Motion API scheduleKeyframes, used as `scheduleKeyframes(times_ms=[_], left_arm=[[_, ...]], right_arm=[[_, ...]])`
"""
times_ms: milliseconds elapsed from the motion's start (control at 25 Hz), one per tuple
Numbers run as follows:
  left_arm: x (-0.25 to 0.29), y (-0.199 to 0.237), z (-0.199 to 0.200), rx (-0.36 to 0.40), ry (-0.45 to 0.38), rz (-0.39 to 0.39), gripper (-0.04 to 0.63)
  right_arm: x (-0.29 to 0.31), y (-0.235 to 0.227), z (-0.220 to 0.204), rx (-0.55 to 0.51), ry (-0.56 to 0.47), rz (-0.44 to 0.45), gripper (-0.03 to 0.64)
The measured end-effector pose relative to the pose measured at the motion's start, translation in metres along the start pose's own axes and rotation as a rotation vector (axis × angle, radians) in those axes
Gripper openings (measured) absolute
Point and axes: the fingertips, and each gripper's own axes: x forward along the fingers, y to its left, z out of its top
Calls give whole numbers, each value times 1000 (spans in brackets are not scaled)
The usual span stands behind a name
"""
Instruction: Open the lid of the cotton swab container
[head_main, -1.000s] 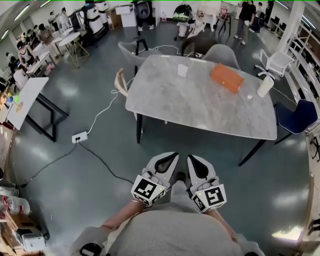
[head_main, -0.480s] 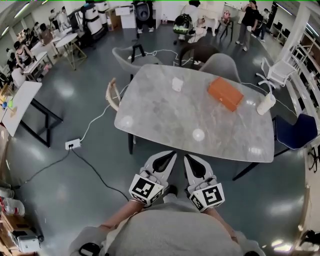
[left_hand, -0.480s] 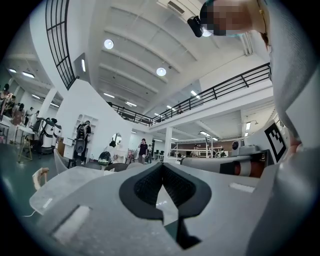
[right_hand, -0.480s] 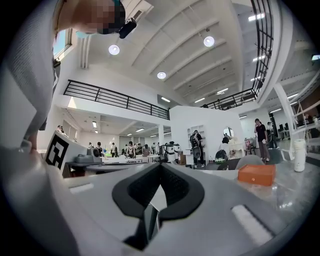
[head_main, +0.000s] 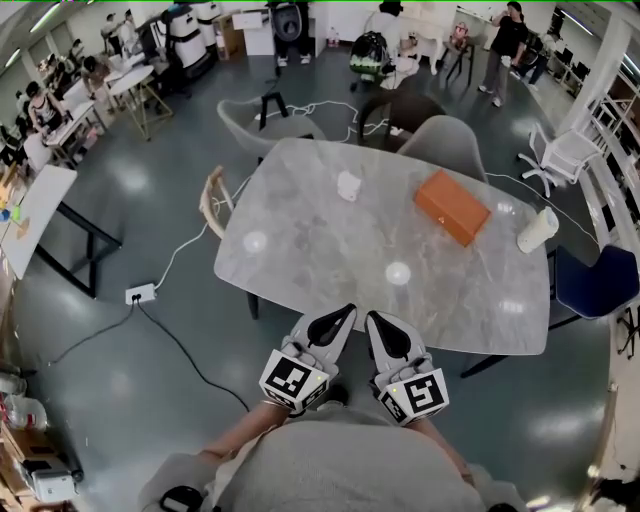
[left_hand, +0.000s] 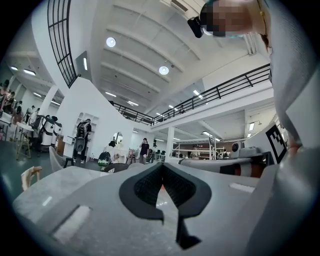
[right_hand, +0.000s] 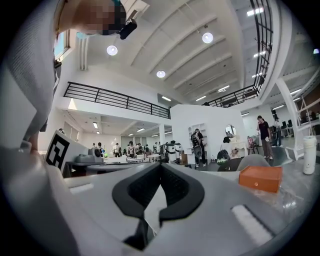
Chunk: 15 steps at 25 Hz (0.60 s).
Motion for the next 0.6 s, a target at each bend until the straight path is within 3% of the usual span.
scheduleKeyframes(times_ms=[600], left_arm=[[14,20,4,10,13,2,-2]], right_arm=[[23,-12,-2,13,3,0,3]])
